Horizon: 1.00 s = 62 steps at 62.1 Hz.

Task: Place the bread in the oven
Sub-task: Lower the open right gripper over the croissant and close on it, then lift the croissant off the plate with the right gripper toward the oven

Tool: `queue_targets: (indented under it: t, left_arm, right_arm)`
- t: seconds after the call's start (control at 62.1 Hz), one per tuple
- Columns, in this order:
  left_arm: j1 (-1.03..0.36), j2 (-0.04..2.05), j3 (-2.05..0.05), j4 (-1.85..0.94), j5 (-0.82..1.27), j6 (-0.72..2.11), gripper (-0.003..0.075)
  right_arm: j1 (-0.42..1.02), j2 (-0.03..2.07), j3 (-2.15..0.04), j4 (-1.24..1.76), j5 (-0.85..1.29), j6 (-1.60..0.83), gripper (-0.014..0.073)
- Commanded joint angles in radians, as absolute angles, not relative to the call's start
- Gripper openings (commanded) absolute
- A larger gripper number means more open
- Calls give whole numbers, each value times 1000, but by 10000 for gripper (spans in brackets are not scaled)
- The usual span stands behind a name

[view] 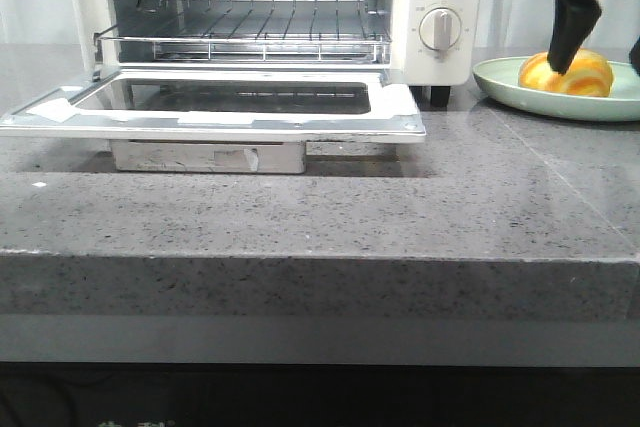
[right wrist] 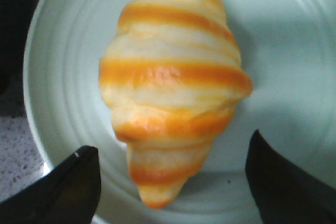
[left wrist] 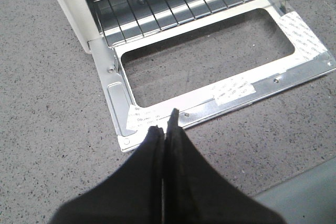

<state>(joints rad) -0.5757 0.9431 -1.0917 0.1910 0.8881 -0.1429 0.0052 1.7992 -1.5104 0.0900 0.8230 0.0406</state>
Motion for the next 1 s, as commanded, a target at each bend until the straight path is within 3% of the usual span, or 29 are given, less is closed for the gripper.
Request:
queue_targets:
  t: [0.0,0.209,0.386,0.499,0.821,0.982]
  left_arm:
    - [-577,935,-1116,200,821,-153,-18]
    - [-577,935,-1116,200,821,-153,-18]
    - [-577,935,-1116,200,821,-153,-18]
    - [-577,935,-1116,200,821,-153,-18]
    - [-577,935,-1116,200,819,-153,-18]
    - [-577,935,-1116,200,819,-153,-18]
  right_arm:
    - [0,1795,-1572,95,796,37,583]
    - [0,1852,-1600,95,800,37,556]
    - [0,1850,-1600,95,807,37,232]
    - [0,1843,-1607,95,822,37,96]
    - [4,1700,-1592,101,892,37,69]
    - [28,1549,-1474,104,861,37,69]
